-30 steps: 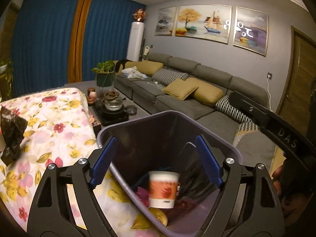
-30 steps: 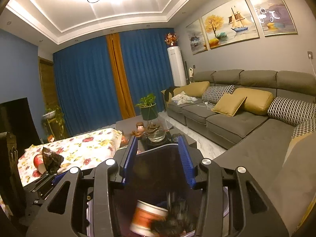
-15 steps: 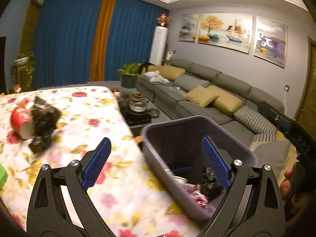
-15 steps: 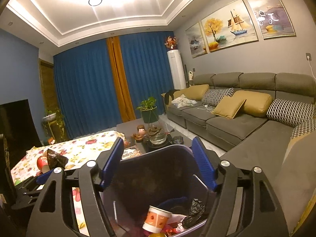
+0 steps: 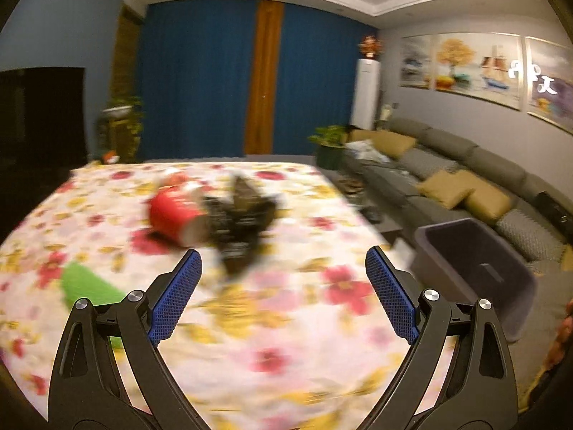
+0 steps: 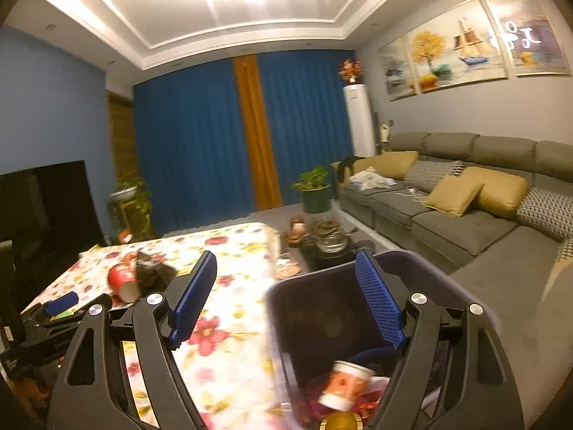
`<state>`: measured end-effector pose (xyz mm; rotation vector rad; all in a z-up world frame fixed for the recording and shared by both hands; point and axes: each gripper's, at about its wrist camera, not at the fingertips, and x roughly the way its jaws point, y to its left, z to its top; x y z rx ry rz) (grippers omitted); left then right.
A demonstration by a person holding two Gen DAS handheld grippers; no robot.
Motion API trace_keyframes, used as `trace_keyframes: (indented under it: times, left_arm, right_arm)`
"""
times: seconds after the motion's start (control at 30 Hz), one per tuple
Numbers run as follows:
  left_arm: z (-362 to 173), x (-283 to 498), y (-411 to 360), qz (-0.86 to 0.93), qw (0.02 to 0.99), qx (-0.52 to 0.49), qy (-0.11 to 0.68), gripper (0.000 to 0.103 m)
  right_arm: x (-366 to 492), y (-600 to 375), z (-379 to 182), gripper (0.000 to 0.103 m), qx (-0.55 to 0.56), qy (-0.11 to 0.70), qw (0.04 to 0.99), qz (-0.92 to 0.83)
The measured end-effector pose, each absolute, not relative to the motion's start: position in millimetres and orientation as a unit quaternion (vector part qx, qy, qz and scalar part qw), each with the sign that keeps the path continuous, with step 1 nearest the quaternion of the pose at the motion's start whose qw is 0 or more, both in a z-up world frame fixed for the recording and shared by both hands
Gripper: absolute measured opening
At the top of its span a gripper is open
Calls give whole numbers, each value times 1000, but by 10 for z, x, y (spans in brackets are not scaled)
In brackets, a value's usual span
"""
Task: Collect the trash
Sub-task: 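Move both open tools back to the remaining trash on the bed, then grasp the green foam mesh net with the left tool and lift it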
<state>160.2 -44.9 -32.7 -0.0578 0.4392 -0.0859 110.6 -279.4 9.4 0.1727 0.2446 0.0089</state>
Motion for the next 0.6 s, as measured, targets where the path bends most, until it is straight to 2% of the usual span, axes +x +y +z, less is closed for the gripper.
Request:
trace_keyframes:
  times: [0.3,0.6]
  left_arm:
    - [-464,1560,723,28,964,-51,258,91]
    - [-739,1754,1297,38,944,-87,316,91]
  right_arm:
    - [1274,-2111,158,78,66,132,987,66]
    - [1433,-1465,163,78,58,144,982,109]
